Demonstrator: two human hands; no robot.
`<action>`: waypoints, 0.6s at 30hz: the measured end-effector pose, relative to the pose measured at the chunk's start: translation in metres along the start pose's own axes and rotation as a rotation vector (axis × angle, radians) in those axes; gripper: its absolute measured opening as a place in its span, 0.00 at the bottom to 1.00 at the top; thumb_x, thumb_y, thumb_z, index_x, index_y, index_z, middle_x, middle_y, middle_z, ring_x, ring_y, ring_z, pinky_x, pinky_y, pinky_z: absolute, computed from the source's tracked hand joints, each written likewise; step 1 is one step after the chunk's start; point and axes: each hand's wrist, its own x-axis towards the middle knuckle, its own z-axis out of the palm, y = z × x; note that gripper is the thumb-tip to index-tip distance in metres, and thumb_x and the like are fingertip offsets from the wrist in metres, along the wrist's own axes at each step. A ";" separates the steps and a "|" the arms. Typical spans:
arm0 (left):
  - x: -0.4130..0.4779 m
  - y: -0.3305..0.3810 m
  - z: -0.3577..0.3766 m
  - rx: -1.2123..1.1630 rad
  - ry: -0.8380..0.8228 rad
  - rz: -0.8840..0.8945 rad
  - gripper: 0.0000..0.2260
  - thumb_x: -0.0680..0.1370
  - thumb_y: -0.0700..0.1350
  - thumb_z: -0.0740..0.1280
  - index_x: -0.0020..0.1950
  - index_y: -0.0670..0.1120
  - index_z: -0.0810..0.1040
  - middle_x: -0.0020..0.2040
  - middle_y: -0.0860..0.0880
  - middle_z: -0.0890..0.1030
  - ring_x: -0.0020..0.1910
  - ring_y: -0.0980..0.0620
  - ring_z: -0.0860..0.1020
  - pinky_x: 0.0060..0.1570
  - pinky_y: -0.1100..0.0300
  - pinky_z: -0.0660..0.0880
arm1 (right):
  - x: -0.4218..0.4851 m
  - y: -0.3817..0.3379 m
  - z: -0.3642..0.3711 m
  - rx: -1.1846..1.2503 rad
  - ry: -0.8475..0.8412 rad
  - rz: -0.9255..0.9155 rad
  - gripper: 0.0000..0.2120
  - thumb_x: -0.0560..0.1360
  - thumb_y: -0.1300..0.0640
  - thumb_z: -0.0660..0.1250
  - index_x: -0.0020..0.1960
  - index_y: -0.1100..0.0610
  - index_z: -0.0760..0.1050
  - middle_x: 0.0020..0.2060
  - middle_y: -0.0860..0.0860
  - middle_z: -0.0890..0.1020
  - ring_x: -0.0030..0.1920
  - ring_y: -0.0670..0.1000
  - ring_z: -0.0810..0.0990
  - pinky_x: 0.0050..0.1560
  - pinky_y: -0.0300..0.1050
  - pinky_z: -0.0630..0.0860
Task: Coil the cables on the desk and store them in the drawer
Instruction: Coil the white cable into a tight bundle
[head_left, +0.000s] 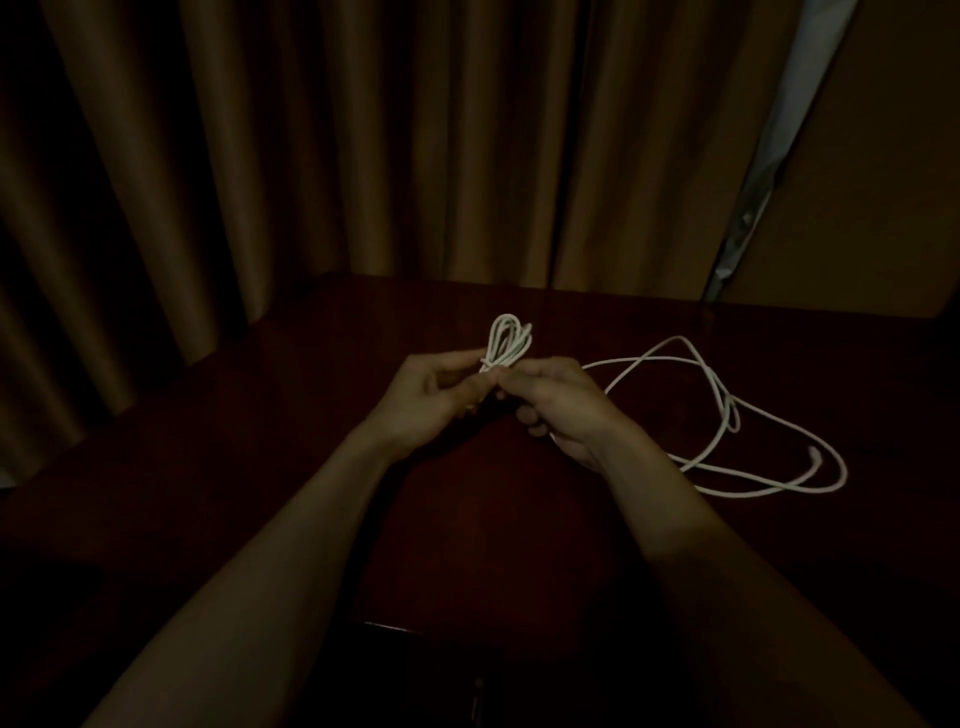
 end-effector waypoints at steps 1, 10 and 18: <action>0.000 -0.002 0.002 0.019 0.037 0.028 0.12 0.82 0.39 0.69 0.65 0.49 0.82 0.53 0.52 0.87 0.50 0.59 0.84 0.50 0.65 0.78 | 0.000 0.000 0.001 0.002 0.012 0.021 0.11 0.83 0.56 0.66 0.44 0.59 0.80 0.38 0.53 0.78 0.24 0.42 0.69 0.24 0.35 0.60; -0.001 -0.009 0.003 0.261 0.270 0.145 0.10 0.73 0.42 0.80 0.51 0.46 0.83 0.46 0.54 0.86 0.46 0.57 0.85 0.47 0.55 0.83 | -0.003 0.002 0.017 -0.031 0.104 -0.015 0.13 0.81 0.50 0.70 0.43 0.58 0.82 0.34 0.51 0.81 0.25 0.43 0.75 0.23 0.36 0.67; 0.001 -0.007 0.004 0.302 0.094 -0.003 0.15 0.79 0.49 0.74 0.63 0.50 0.76 0.51 0.53 0.84 0.47 0.58 0.84 0.46 0.56 0.81 | -0.006 -0.001 0.011 -0.034 -0.027 -0.112 0.17 0.84 0.56 0.65 0.56 0.72 0.78 0.26 0.49 0.70 0.22 0.41 0.64 0.22 0.33 0.61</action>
